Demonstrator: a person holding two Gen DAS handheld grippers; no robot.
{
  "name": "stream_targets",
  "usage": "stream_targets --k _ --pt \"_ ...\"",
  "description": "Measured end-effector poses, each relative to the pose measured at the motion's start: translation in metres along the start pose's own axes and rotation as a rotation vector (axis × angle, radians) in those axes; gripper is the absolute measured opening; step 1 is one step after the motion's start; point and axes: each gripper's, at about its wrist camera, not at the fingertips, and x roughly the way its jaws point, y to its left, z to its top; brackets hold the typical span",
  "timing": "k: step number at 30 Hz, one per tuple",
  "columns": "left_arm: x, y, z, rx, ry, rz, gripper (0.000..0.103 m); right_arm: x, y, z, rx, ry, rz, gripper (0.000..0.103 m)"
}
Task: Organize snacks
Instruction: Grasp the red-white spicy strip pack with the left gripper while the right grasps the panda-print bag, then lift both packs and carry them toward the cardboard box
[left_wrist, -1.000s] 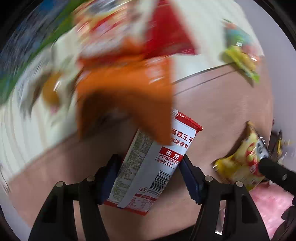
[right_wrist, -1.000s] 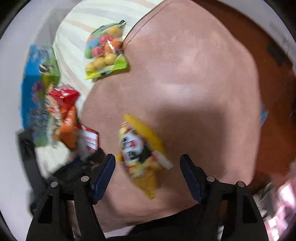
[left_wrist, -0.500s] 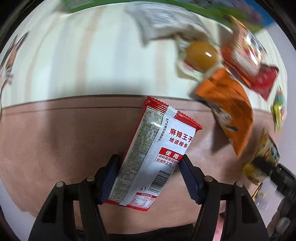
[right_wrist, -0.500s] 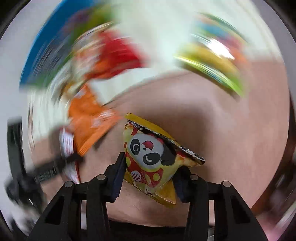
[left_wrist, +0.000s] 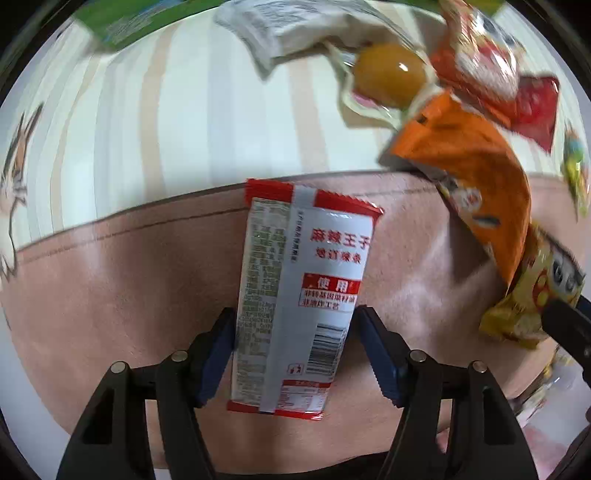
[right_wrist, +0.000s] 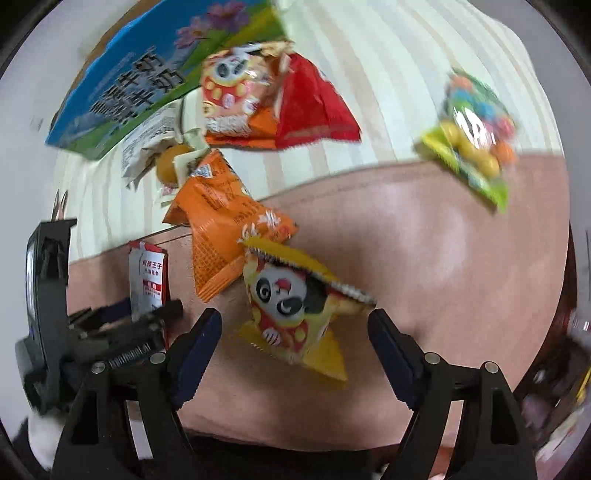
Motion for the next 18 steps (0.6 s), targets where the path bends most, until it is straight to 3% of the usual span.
stream_targets --k 3,5,8,14,18 --pt "0.002 -0.004 -0.002 -0.018 0.002 0.002 0.06 0.02 -0.001 -0.003 0.065 -0.007 -0.019 0.083" --pt "0.003 -0.002 0.0 -0.045 -0.001 -0.011 0.053 0.032 -0.014 -0.005 0.113 -0.02 -0.041 0.068" --pt "-0.006 0.02 0.006 -0.114 0.004 -0.069 0.05 0.032 -0.02 -0.003 0.124 -0.06 -0.025 0.054" --pt "-0.014 0.059 0.001 -0.217 0.014 -0.149 0.049 0.014 -0.032 -0.004 0.086 -0.068 0.035 0.05" --pt "-0.024 0.07 -0.005 -0.212 -0.003 -0.122 0.049 -0.01 -0.042 -0.016 0.059 -0.056 0.092 0.05"
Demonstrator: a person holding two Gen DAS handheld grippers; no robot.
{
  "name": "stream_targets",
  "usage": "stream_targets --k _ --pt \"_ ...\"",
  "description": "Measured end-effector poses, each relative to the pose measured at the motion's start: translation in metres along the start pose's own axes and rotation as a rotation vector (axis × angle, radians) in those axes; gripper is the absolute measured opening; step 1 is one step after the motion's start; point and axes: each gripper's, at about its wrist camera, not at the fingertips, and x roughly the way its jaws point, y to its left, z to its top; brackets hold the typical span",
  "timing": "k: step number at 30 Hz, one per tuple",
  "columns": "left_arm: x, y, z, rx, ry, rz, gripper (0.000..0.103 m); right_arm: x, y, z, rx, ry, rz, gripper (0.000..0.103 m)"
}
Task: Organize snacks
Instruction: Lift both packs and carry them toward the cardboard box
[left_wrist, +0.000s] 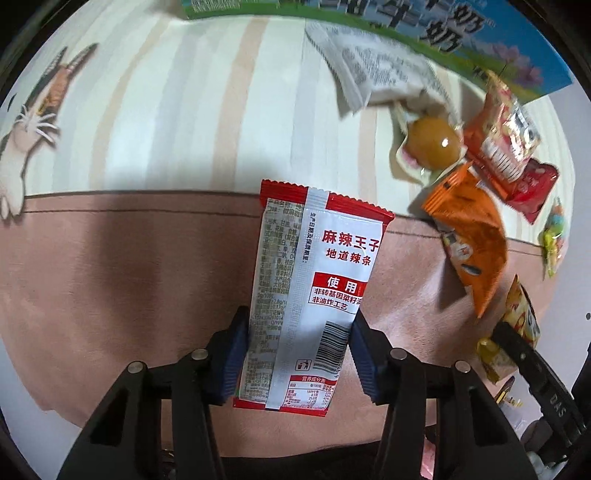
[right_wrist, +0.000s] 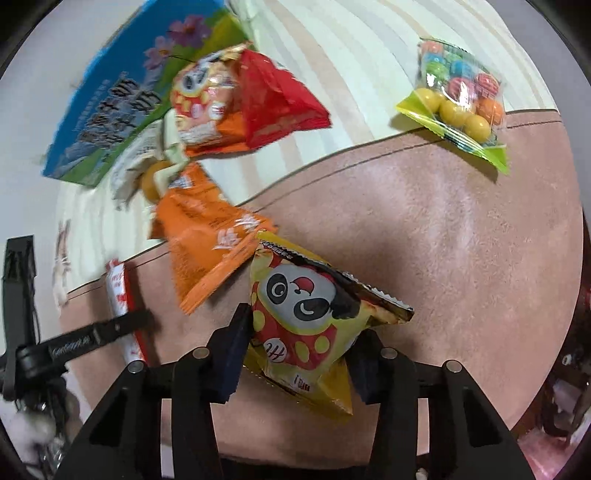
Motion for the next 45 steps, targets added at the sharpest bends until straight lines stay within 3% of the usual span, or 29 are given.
stream_targets --k 7,12,21,26,32,42,45 --pt "-0.058 -0.001 0.0 -0.012 -0.089 -0.064 0.049 -0.05 0.02 0.014 -0.09 -0.034 0.095 0.05" --pt "-0.112 -0.011 0.019 0.016 -0.158 -0.115 0.049 -0.09 0.057 0.047 -0.173 -0.093 0.171 0.05" --pt "-0.168 -0.055 0.125 0.029 -0.257 -0.154 0.049 -0.135 0.12 0.152 -0.304 -0.202 0.205 0.05" --pt "-0.163 -0.059 0.2 -0.03 -0.198 -0.223 0.049 -0.135 0.147 0.21 -0.373 -0.208 0.151 0.05" --pt "-0.134 -0.079 0.267 -0.046 -0.088 -0.248 0.049 -0.094 0.161 0.258 -0.402 -0.121 0.109 0.05" --pt "-0.078 -0.098 0.307 -0.036 0.047 -0.242 0.049 -0.03 0.149 0.286 -0.397 -0.018 0.047 0.05" --pt "-0.067 -0.099 0.309 -0.038 0.07 -0.198 0.05 -0.016 0.147 0.287 -0.403 0.031 0.035 0.061"
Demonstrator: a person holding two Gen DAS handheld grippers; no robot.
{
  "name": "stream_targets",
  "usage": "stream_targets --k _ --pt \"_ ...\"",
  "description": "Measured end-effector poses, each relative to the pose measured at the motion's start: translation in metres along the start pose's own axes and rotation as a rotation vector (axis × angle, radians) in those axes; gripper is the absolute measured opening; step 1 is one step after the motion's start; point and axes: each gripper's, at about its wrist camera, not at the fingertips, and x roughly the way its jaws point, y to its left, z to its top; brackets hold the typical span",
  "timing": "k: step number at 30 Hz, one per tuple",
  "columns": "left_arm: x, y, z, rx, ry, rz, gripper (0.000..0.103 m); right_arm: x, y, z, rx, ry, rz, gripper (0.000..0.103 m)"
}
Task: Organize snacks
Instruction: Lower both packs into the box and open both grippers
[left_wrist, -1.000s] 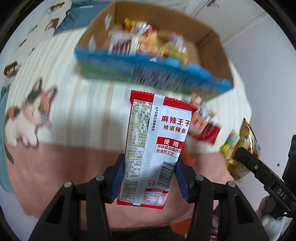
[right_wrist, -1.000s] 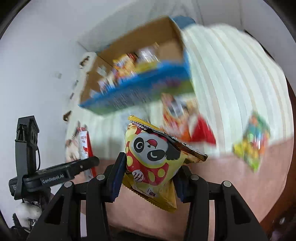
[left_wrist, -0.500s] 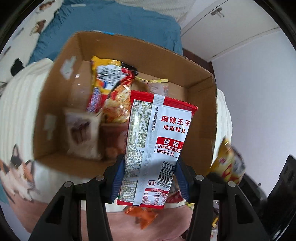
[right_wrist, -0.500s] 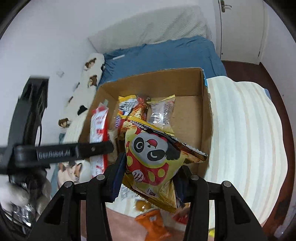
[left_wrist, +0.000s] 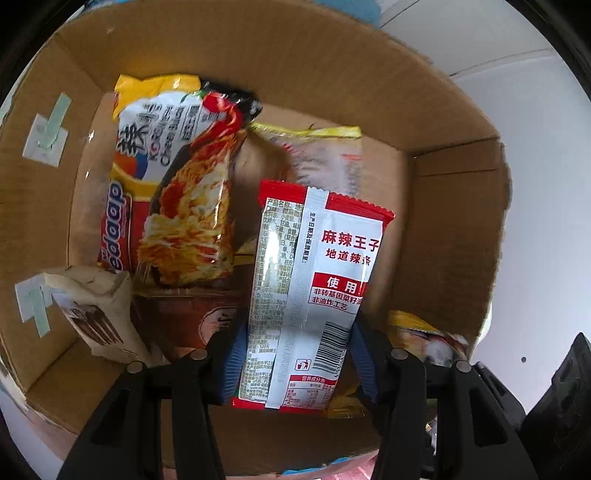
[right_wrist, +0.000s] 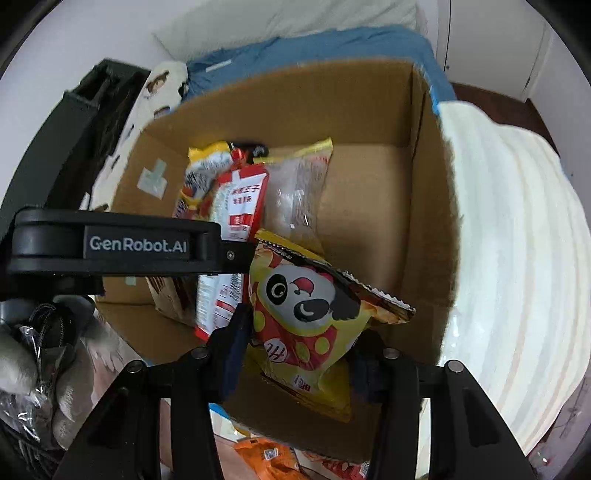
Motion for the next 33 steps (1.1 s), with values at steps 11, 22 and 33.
stream_targets --k 11,22,33 --pt "-0.01 -0.005 0.0 0.072 -0.054 0.039 0.091 -0.006 -0.001 -0.003 0.074 -0.018 -0.024 0.094" --pt "-0.086 0.011 -0.051 0.122 -0.376 0.19 0.091 -0.037 0.016 -0.021 0.085 -0.115 -0.123 0.097" --pt "-0.132 0.021 -0.146 0.17 -0.608 0.286 0.091 -0.086 0.045 -0.07 0.064 -0.276 -0.192 0.097"
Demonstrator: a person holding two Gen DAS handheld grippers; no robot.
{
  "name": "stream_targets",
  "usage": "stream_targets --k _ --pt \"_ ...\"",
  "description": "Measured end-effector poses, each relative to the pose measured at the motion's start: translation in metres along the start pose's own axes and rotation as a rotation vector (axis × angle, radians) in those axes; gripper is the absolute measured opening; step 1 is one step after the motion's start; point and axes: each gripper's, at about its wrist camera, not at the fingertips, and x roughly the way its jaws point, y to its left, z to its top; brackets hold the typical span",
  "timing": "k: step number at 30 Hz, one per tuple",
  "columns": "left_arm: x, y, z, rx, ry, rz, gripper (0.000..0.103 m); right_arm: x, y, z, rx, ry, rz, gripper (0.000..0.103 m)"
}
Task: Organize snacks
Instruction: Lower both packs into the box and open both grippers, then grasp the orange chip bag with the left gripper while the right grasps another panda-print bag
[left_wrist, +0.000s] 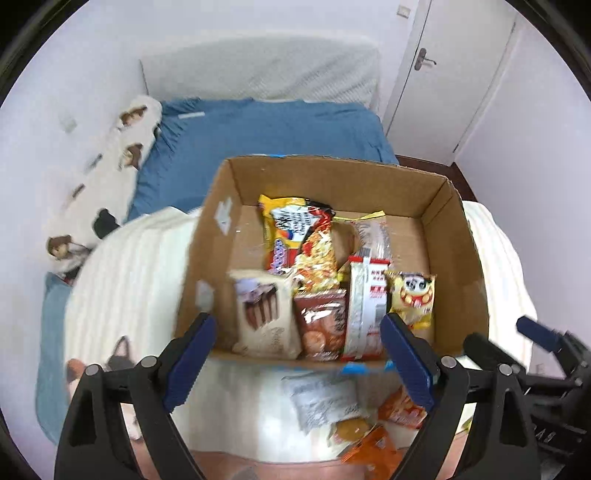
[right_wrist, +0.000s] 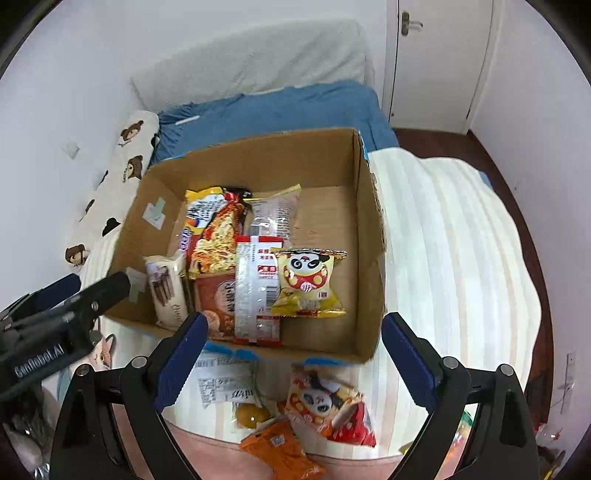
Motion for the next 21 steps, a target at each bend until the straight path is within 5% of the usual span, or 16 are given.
stream_targets --k 12,21 --pt "-0.065 0.011 -0.05 0.022 -0.117 0.022 0.091 -0.076 0.018 -0.051 -0.034 -0.115 0.03 0.097" --pt "-0.062 0.013 -0.088 -0.016 -0.053 0.007 0.091 -0.092 -0.011 -0.084 0.053 -0.129 0.145 0.097"
